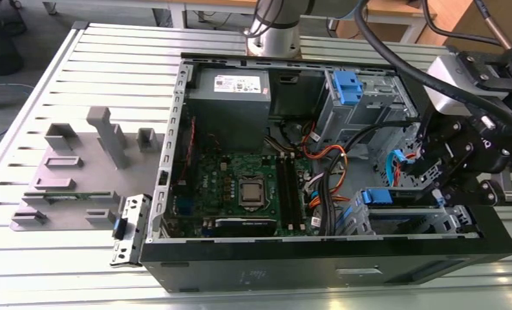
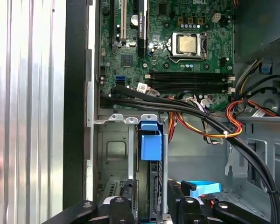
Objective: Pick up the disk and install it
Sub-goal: 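Insert the first disk wire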
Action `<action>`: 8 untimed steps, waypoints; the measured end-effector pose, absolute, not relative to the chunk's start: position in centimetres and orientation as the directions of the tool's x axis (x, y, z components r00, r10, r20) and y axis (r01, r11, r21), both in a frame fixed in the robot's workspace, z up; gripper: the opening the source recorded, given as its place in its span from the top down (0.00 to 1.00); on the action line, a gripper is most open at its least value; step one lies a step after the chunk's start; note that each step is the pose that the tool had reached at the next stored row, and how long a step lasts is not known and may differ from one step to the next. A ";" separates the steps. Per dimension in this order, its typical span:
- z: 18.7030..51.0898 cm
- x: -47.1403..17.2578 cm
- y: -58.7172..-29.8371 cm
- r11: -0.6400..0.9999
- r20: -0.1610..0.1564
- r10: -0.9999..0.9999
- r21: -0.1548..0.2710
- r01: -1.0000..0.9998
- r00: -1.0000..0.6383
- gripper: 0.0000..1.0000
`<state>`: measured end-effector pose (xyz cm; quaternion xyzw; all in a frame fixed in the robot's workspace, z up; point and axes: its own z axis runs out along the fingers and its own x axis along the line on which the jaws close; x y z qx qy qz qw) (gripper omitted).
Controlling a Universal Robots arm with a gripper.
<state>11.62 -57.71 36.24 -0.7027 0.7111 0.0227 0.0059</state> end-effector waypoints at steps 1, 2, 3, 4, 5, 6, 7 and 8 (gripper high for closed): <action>36.3 11.6 -57.7 0.011 -0.040 -0.999 0.024 -1.000 -0.012 0.58; 36.4 11.6 -57.7 0.011 -0.040 -0.999 0.024 -1.000 -0.012 0.58; 36.5 11.6 -57.7 0.011 -0.040 -0.999 0.024 -1.000 -0.012 0.58; 36.5 11.6 -57.7 0.011 -0.040 -0.999 0.024 -1.000 -0.012 0.58; 36.6 11.6 -57.7 0.011 -0.040 -0.999 0.024 -1.000 -0.012 0.58; 36.6 11.6 -57.7 0.011 -0.040 -0.999 0.024 -1.000 -0.012 0.58; 36.6 11.6 -57.6 0.011 -0.040 -0.999 0.024 -1.000 -0.012 0.58; 36.6 11.6 -57.5 0.011 -0.040 -0.999 0.024 -1.000 -0.012 0.58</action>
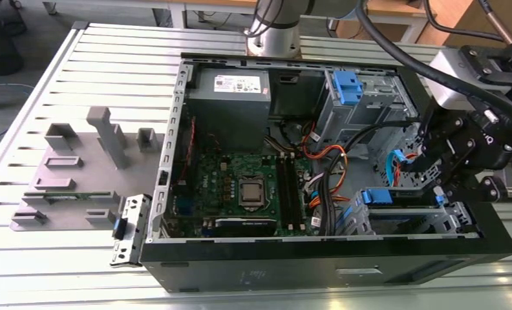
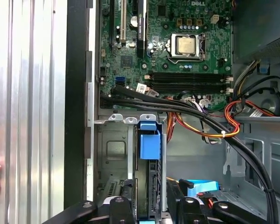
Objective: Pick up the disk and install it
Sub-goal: 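Insert the first disk wire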
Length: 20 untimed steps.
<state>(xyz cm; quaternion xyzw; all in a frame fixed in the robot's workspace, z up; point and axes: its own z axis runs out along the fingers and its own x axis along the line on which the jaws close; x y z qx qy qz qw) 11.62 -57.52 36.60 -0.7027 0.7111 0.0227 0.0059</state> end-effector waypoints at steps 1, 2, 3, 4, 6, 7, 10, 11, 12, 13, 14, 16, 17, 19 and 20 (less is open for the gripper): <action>36.6 11.6 -57.4 0.011 -0.040 -0.999 0.024 -1.000 -0.012 0.58; 36.6 11.6 -57.3 0.011 -0.040 -0.999 0.024 -1.000 -0.012 0.58; 36.6 11.6 -57.1 0.011 -0.040 -0.999 0.024 -1.000 -0.012 0.58; 36.6 11.6 -56.9 0.011 -0.040 -0.999 0.024 -1.000 -0.012 0.58; 36.6 11.6 -56.5 0.011 -0.040 -0.999 0.024 -1.000 -0.012 0.58; 36.6 11.6 -56.3 0.011 -0.040 -0.999 0.024 -1.000 -0.012 0.58; 36.6 11.6 -55.7 0.011 -0.040 -0.999 0.024 -1.000 -0.012 0.58; 36.6 11.6 -55.6 0.011 -0.040 -0.999 0.024 -1.000 -0.012 0.58; 36.6 11.6 -55.5 0.011 -0.040 -0.999 0.024 -1.000 -0.012 0.58; 36.6 11.6 -55.4 0.011 -0.040 -0.999 0.024 -1.000 -0.012 0.58; 36.5 11.6 -55.3 0.012 -0.040 -0.999 0.024 -1.000 -0.012 0.58; 36.4 11.7 -55.3 0.011 -0.039 -0.999 0.024 -1.000 -0.012 0.58; 36.3 11.7 -55.2 0.011 -0.038 -0.999 0.024 -1.000 -0.012 0.58; 36.1 11.8 -55.2 0.011 -0.035 -0.999 0.024 -1.000 -0.012 0.58; 36.0 11.9 -55.2 0.011 -0.034 -0.999 0.024 -1.000 -0.012 0.58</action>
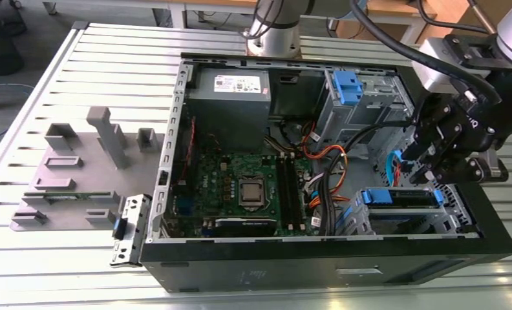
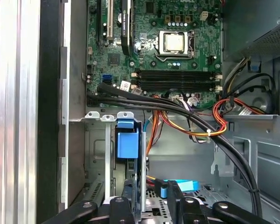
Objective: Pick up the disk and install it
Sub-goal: 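Insert the first disk wire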
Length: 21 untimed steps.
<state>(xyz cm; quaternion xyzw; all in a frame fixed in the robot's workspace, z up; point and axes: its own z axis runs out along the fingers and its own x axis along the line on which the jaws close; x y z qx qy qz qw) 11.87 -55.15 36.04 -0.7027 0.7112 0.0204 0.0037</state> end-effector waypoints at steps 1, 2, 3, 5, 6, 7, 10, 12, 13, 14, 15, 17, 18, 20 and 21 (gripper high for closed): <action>35.9 11.9 -55.1 0.012 -0.032 -0.999 0.024 -1.000 -0.012 0.58; 35.8 11.9 -55.1 0.012 -0.030 -0.999 0.024 -1.000 -0.012 0.58; 35.7 11.9 -55.1 0.012 -0.029 -1.000 0.024 -1.000 -0.012 0.58; 35.4 11.9 -55.0 0.012 -0.025 -1.000 0.024 -1.000 -0.012 0.58; 35.2 11.9 -55.0 0.012 -0.023 -1.000 0.024 -1.000 -0.012 0.58; 35.1 11.9 -55.0 0.012 -0.021 -1.000 0.024 -1.000 -0.012 0.58; 35.1 11.9 -55.0 0.012 -0.020 -1.000 0.024 -1.000 -0.012 0.58; 35.1 11.9 -55.0 0.012 -0.020 -1.000 0.024 -1.000 -0.012 0.58; 35.1 11.9 -55.0 0.012 -0.020 -1.000 0.024 -1.000 -0.012 0.58; 35.1 11.9 -55.0 0.012 -0.020 -1.000 0.024 -1.000 -0.012 0.58; 35.1 11.9 -55.0 0.012 -0.020 -1.000 0.024 -1.000 -0.012 0.58; 35.1 11.9 -55.0 0.012 -0.020 -1.000 0.024 -1.000 -0.012 0.58; 35.1 11.9 -55.0 0.012 -0.020 -1.000 0.024 -1.000 -0.012 0.58; 35.1 11.9 -55.0 0.012 -0.020 -1.000 0.024 -1.000 -0.012 0.58; 35.1 11.9 -55.0 0.012 -0.020 -1.000 0.024 -1.000 -0.012 0.59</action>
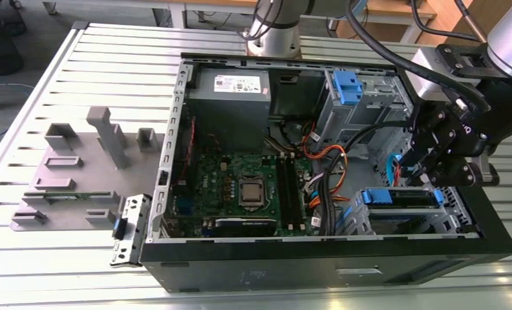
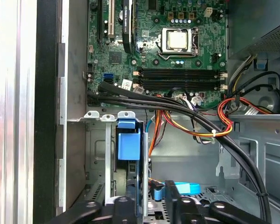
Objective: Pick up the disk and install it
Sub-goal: 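Insert the first disk wire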
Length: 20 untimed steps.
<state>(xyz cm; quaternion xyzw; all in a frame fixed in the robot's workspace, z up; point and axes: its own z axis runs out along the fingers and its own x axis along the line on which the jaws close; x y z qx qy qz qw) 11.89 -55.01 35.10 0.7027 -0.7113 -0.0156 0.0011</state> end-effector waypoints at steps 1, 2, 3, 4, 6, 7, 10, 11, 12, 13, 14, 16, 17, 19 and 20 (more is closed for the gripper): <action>35.1 11.9 -55.0 0.012 -0.020 -1.000 0.024 -1.000 -0.012 0.59; 35.1 11.9 -55.0 0.012 -0.020 -1.000 0.024 -1.000 -0.012 0.65; 35.1 11.9 -55.0 0.012 -0.020 -1.000 0.024 -1.000 -0.012 0.72; 35.1 11.9 -55.0 0.012 -0.020 -1.000 0.024 -1.000 -0.012 0.72; 35.1 11.9 -55.0 0.012 -0.020 -1.000 0.024 -1.000 -0.012 0.83; 35.1 11.9 -55.0 0.012 -0.020 -1.000 0.024 -1.000 -0.012 0.83; 35.1 11.9 -55.0 0.012 -0.020 -1.000 0.024 -1.000 -0.012 0.84; 35.1 11.9 -55.0 0.012 -0.020 -1.000 0.024 -1.000 -0.012 0.84; 35.1 11.9 -55.0 0.012 -0.020 -1.000 0.024 -1.000 -0.012 0.84; 35.1 11.9 -55.0 0.012 -0.020 -1.000 0.024 -1.000 -0.012 0.84; 35.1 11.9 -55.0 0.012 -0.020 -1.000 0.024 -1.000 -0.012 0.84; 35.1 12.0 -55.0 0.012 -0.020 -1.000 0.027 -1.000 -0.012 0.84; 35.1 12.2 -55.0 0.012 -0.019 -1.000 0.033 -0.999 -0.012 0.84; 35.0 12.5 -55.0 0.013 -0.016 -1.000 0.041 -0.999 -0.013 0.84; 35.0 12.6 -55.0 0.014 -0.016 -1.000 0.042 -0.999 -0.015 0.84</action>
